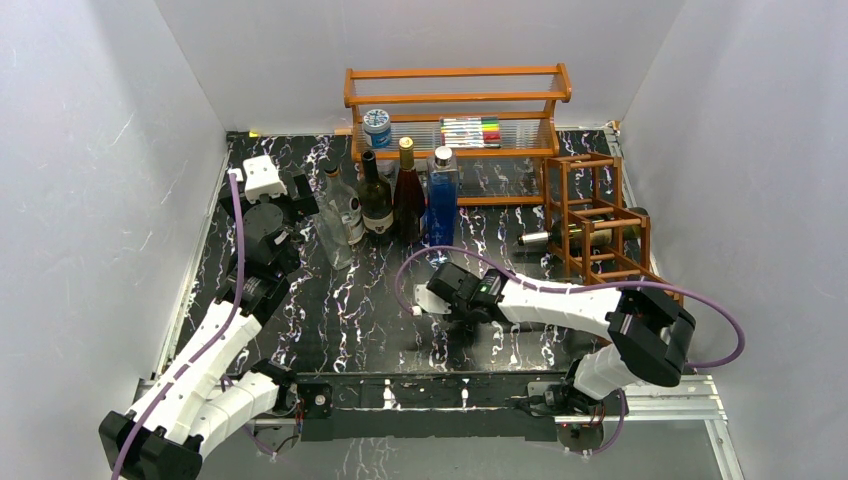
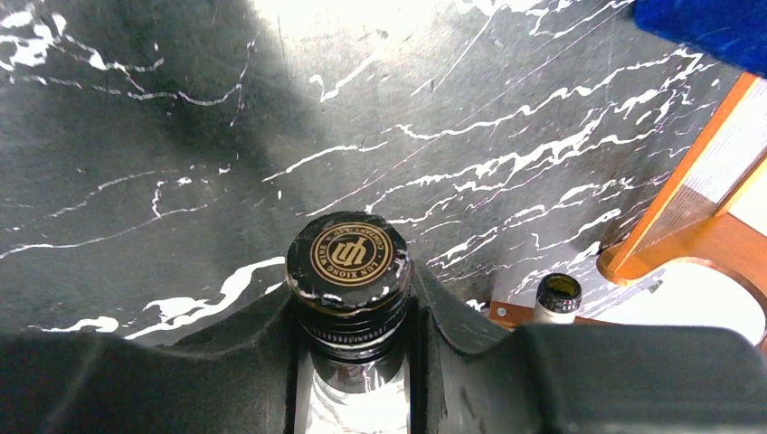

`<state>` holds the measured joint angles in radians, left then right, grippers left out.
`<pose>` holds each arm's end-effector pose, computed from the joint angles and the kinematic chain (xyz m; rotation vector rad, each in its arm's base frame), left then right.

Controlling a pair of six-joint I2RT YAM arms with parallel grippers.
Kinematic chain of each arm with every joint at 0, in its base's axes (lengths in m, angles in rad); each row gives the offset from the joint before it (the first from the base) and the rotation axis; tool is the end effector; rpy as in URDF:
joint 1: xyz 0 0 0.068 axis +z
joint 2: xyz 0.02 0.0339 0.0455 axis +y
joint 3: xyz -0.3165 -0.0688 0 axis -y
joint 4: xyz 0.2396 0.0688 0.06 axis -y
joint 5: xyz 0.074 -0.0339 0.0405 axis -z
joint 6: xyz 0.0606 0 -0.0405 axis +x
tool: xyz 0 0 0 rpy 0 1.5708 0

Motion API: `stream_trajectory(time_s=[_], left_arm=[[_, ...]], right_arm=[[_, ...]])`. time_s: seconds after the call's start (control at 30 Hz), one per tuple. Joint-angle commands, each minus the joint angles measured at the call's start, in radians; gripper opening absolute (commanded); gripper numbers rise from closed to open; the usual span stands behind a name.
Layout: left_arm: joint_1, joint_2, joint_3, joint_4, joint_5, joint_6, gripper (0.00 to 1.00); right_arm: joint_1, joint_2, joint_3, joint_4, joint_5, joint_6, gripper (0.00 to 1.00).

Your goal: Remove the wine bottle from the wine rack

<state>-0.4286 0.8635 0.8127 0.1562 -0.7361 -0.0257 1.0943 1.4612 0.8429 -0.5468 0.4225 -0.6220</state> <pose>0.1760 -0.0357 0.4143 -0.3021 1.4643 0.1724 0.1443 0.2253 0.2193 -1.9081 1.8017 -0.4205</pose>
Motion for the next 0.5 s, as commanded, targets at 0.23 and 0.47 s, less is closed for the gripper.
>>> stream_trajectory(time_s=[0.23, 0.47], left_arm=[[-0.004, 0.012, 0.035, 0.020, -0.013, 0.003, 0.98], [-0.004, 0.014, 0.033, 0.020, -0.011, 0.002, 0.98]], right_arm=[[0.014, -0.037, 0.089, 0.098, -0.201, 0.186, 0.00], [0.021, -0.030, 0.109, 0.141, -0.226, 0.225, 0.00]])
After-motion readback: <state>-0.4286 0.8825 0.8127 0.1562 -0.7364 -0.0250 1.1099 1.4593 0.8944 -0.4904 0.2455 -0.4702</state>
